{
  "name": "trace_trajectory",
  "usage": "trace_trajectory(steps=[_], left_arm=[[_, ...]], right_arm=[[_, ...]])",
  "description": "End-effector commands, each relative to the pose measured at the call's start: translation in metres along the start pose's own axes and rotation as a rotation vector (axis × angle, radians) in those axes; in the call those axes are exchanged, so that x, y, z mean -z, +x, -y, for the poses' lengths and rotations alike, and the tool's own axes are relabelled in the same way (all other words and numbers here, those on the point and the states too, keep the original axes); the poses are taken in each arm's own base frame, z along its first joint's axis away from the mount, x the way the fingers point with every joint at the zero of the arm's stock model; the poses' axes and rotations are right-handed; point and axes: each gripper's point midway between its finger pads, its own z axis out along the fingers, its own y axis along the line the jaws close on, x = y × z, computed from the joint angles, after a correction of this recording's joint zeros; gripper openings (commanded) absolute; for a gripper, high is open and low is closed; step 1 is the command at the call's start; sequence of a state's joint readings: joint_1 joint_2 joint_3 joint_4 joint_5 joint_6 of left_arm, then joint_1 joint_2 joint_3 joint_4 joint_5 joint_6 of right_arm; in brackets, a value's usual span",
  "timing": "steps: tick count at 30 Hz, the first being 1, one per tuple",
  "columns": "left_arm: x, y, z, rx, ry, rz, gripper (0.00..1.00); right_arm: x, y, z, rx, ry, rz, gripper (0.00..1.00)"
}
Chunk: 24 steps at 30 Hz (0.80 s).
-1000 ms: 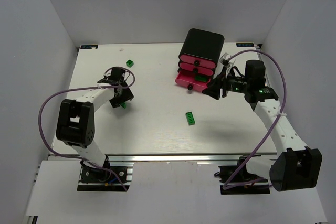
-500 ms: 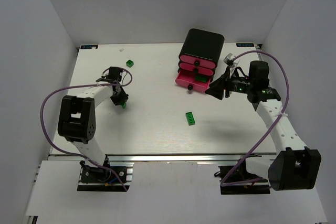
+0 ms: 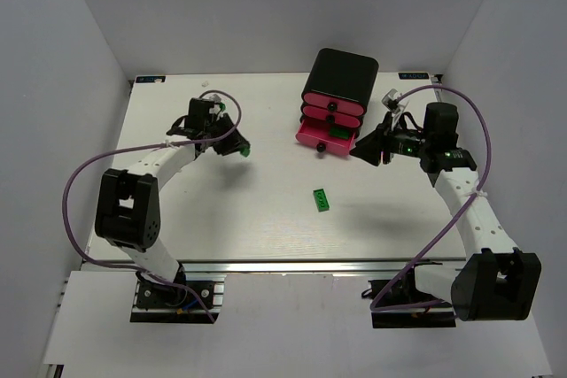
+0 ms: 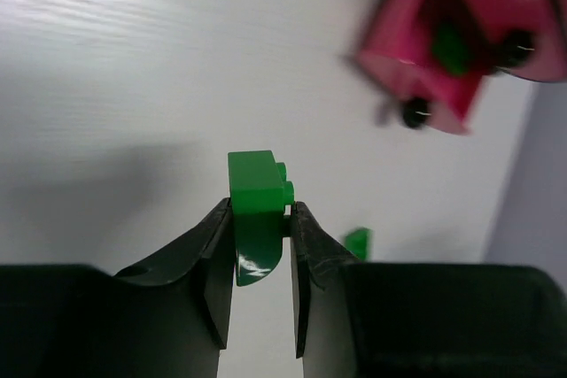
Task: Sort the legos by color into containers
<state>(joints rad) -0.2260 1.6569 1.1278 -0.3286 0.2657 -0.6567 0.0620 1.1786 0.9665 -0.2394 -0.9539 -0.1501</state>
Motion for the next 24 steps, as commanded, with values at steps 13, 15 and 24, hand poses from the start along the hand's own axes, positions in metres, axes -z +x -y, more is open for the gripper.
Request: trace_trajectory(steps=[13, 15, 24], left_arm=[[-0.061, -0.017, 0.194, 0.235, 0.488, -0.008, 0.00], [-0.073, -0.014, 0.203, 0.255, 0.477, -0.005, 0.00], [-0.103, -0.012, 0.204, 0.427, 0.417, 0.034, 0.00]], right_arm=[[0.008, -0.004, 0.010, -0.014, 0.046, 0.028, 0.43], [0.009, -0.004, 0.010, -0.017, 0.044, 0.030, 0.43], [0.018, -0.008, 0.015, -0.030, 0.060, 0.049, 0.43]])
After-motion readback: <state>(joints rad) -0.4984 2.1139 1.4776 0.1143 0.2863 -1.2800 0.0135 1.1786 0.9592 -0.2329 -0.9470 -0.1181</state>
